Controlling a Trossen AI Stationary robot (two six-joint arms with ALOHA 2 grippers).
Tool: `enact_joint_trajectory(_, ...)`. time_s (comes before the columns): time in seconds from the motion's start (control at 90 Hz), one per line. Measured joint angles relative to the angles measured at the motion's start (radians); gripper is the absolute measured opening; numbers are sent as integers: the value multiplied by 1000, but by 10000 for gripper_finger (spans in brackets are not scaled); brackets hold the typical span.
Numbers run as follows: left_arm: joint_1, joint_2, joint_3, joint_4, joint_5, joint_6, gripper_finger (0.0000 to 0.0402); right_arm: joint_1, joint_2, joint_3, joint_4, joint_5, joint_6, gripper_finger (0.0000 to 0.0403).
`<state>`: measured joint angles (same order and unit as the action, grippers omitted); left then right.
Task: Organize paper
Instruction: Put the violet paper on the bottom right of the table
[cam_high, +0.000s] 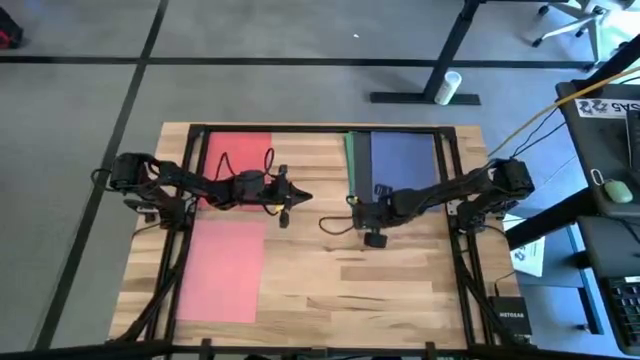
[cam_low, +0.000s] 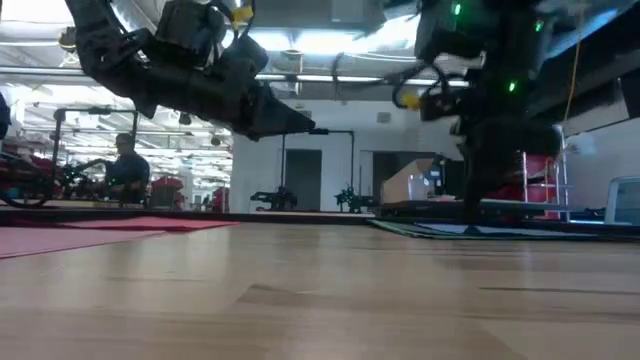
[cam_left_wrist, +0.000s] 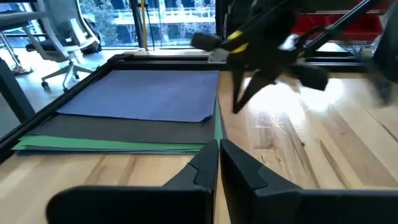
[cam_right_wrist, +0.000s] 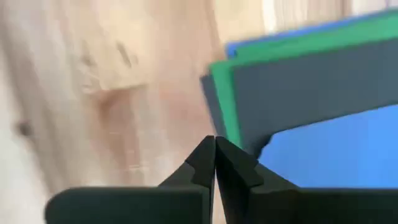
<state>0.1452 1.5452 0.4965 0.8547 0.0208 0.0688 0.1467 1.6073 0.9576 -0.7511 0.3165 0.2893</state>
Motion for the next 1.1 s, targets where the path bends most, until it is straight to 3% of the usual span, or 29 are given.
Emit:
enact_joint_trajectory(0.256,0,0,0,-6,0,17,0,-9,0,-62,-8,135,92,41)
enact_joint_trajectory(0.556,0,0,0,-41,0,-9,0,-38,0,-116,98,137,159,109)
enact_joint_trajectory(0.944,0,0,0,-62,0,-9,0,-103,0,-172,145,117,181,90)
enact_joint_trajectory(1.1,0,0,0,-62,0,-9,0,-118,0,-185,148,116,173,44)
